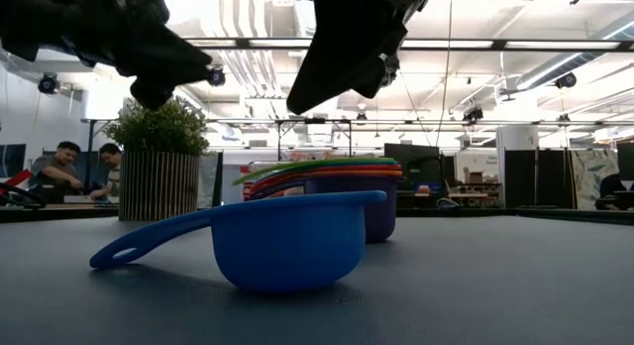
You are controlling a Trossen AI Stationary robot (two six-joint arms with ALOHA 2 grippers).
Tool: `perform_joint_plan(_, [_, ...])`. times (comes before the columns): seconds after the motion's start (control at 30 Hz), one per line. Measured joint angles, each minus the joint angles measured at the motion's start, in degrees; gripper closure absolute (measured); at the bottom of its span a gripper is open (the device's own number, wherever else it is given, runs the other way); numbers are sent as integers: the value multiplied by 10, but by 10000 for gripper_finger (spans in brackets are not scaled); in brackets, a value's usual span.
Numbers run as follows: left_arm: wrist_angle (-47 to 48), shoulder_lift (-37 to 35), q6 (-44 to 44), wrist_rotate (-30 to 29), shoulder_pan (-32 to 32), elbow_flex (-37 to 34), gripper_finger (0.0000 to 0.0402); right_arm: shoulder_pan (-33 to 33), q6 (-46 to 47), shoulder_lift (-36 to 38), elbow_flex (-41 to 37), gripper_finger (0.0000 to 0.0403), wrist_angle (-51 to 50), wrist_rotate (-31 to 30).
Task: Nest measuring cups in basket
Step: Stack the green measuring cup on top of the light blue measuring cup
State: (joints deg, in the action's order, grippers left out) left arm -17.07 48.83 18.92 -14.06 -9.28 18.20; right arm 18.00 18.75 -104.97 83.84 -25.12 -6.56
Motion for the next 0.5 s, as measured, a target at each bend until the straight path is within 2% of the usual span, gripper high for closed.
perform_joint_plan(0.23, [-141, 99, -60, -4, 6, 0, 302, 0, 8, -1, 0, 394, 2, -10])
perform_joint_plan(0.37, [-120, 138, -75, -4, 16, 26, 317, 0, 8, -6, 0, 394, 9, -10])
perform_joint_plan(0.5, [-106, 192, -79, 8, 21, 57, 357, 0, 6, -26, 4, 394, 16, -9])
